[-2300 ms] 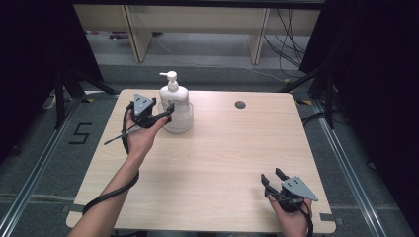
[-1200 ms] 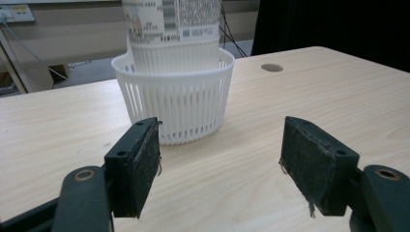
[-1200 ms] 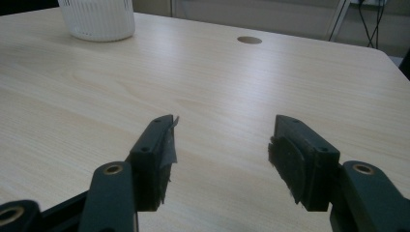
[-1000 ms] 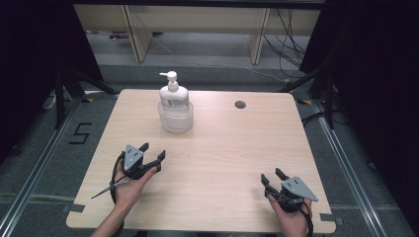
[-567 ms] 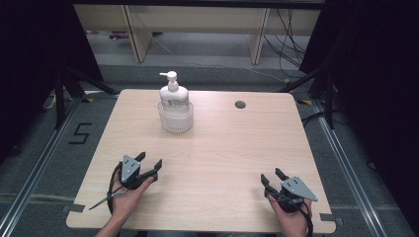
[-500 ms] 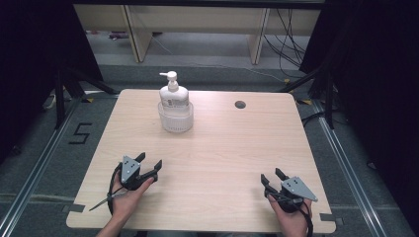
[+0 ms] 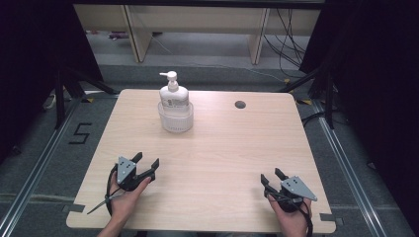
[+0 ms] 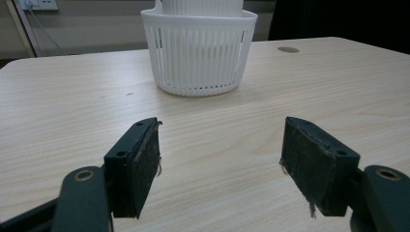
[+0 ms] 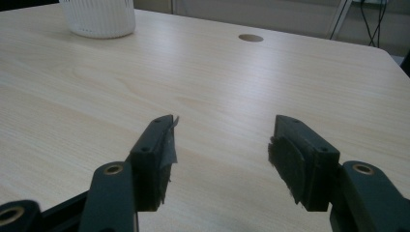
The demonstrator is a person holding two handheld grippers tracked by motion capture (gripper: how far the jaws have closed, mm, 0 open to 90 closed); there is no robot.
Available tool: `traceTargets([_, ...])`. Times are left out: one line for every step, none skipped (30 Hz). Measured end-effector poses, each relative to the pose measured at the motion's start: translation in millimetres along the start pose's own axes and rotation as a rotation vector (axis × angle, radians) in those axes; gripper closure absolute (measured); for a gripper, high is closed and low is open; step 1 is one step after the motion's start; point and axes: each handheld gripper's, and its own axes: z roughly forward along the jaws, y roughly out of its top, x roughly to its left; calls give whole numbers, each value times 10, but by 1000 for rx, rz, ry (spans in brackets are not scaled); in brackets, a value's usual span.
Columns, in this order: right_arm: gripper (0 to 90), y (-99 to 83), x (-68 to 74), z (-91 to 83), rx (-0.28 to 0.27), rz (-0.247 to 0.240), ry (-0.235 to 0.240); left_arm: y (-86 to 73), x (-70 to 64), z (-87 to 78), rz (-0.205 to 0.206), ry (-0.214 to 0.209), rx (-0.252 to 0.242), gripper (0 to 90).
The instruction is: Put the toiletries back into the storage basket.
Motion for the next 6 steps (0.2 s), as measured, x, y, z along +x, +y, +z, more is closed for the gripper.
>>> traceTargets([419,0,0,3,-5,2,-6,-4,3,10,-3,-8,-11,296])
traceTargets([419,1,-2,4,-4,1,-7,-5,1,9,-3,-9,-11,296])
traceTargets([419,1,-2,4,-4,1,-7,-5,1,9,-3,-9,-11,296])
traceTargets([419,3,-8,4,0,-6,-7,-1,-4,1,1,-3,-1,296])
traceTargets([418,2,-10,7,-2,-3,-14,-2,-9,4,4,-4,-3,296])
traceTargets([418,2,-10,7,-2,-3,-14,-2,-9,4,4,-4,-3,296])
